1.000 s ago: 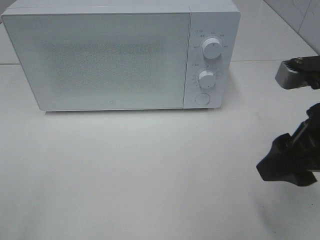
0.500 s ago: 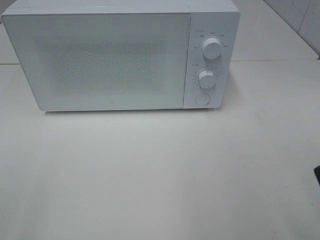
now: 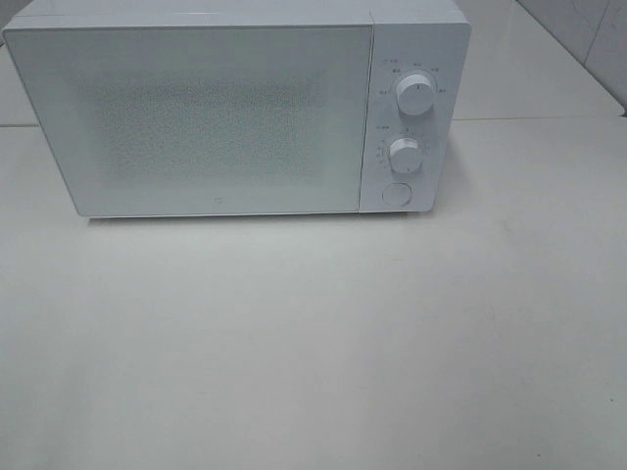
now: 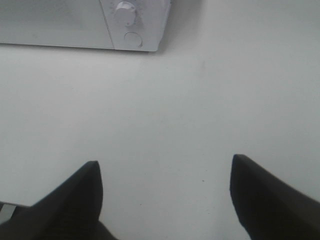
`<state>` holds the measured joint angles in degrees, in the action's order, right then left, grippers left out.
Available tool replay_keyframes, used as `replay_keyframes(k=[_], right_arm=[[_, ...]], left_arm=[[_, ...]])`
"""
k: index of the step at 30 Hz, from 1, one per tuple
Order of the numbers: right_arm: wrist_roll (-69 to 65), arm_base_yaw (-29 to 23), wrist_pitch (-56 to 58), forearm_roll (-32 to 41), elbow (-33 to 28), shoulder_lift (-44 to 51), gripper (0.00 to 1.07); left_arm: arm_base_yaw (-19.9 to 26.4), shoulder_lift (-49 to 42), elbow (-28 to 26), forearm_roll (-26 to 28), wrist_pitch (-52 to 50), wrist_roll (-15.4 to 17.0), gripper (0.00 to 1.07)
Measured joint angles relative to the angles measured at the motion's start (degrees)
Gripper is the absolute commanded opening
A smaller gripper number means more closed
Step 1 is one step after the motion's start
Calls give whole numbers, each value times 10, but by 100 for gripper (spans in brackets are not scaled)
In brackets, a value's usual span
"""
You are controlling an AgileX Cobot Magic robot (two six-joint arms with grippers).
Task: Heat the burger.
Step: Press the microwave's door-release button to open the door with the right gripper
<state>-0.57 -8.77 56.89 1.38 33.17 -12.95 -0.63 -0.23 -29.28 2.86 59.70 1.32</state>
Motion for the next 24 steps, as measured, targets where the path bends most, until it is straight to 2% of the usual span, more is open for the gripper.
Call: replay_keyframes(k=[6,10,24], right_arm=[[-10,39,5,-9,-40,82,70],[-14,46,5,-14,-42,123,70],[-23,46,5,-14,-42,132,70]], left_arm=[[0,0,0,0,0,0,98],[0,0,0,0,0,0,98],[0,0,0,0,0,0,98]])
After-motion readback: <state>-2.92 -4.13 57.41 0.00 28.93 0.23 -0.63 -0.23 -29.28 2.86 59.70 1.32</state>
